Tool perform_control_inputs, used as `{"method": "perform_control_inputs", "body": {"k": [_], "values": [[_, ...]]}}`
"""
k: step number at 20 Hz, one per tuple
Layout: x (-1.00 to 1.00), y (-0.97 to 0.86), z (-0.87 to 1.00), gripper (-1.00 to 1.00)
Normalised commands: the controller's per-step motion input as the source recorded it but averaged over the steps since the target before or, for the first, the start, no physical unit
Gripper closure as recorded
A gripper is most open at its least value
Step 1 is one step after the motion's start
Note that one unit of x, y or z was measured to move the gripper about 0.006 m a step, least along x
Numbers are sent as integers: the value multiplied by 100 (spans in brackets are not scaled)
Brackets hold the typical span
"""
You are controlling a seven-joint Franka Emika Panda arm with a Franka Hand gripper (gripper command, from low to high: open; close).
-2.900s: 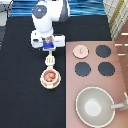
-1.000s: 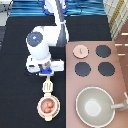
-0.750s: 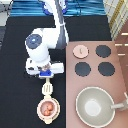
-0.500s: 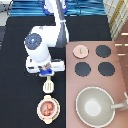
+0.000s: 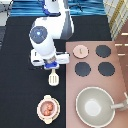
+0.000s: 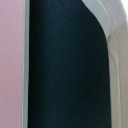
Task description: Take the lid off the pot, put the pot on the plate, and use the tool to push the pot to the front of the table.
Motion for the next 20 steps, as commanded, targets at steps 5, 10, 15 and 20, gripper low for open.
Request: {"method": "perform_control_inputs", "body": {"k": [5,10,15,20], "values": [[89,-28,-4,100],[85,-28,0,100],[89,-12,15,100],[91,-13,27,100]]}}
